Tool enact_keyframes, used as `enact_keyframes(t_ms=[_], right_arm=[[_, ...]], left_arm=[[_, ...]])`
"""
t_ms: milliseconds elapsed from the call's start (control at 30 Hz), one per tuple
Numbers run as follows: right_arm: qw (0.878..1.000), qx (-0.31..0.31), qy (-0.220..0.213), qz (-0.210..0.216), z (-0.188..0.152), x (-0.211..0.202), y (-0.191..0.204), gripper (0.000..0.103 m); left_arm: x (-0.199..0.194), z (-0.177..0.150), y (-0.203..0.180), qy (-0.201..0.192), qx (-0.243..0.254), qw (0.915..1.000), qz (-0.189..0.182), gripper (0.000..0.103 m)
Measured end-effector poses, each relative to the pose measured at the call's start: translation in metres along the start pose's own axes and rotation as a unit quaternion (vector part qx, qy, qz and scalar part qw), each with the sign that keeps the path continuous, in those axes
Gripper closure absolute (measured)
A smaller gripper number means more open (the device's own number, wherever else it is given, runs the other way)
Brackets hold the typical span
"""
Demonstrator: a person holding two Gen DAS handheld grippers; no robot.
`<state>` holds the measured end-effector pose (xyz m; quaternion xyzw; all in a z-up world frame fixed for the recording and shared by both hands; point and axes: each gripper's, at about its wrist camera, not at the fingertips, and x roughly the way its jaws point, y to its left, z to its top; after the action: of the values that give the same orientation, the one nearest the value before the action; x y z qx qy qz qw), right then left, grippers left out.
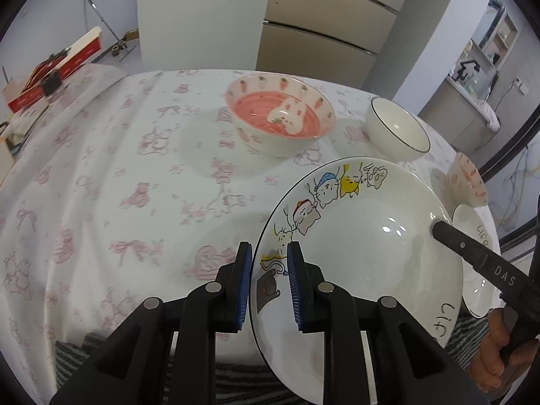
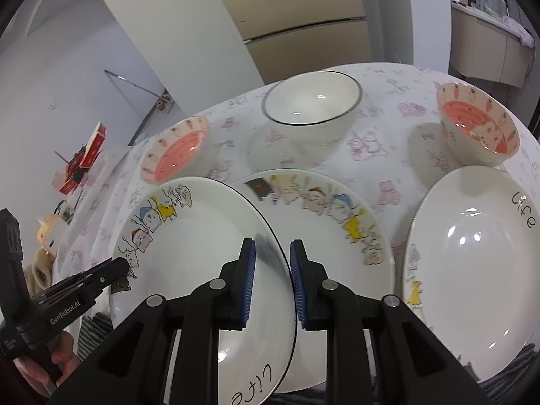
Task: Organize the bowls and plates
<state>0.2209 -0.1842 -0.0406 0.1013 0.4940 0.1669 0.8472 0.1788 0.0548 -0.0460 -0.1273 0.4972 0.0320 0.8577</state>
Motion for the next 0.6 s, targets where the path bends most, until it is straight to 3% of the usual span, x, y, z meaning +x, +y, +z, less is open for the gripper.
enact_keyframes(t_ms=[600], right_arm=[[0.999,0.031,0.015,-0.023,-0.008,0.026,-0.035,0.082]], left_arm=[[0.01,0.008,-0.025,-0.048,0.044,0.9978,0.006,0.081]])
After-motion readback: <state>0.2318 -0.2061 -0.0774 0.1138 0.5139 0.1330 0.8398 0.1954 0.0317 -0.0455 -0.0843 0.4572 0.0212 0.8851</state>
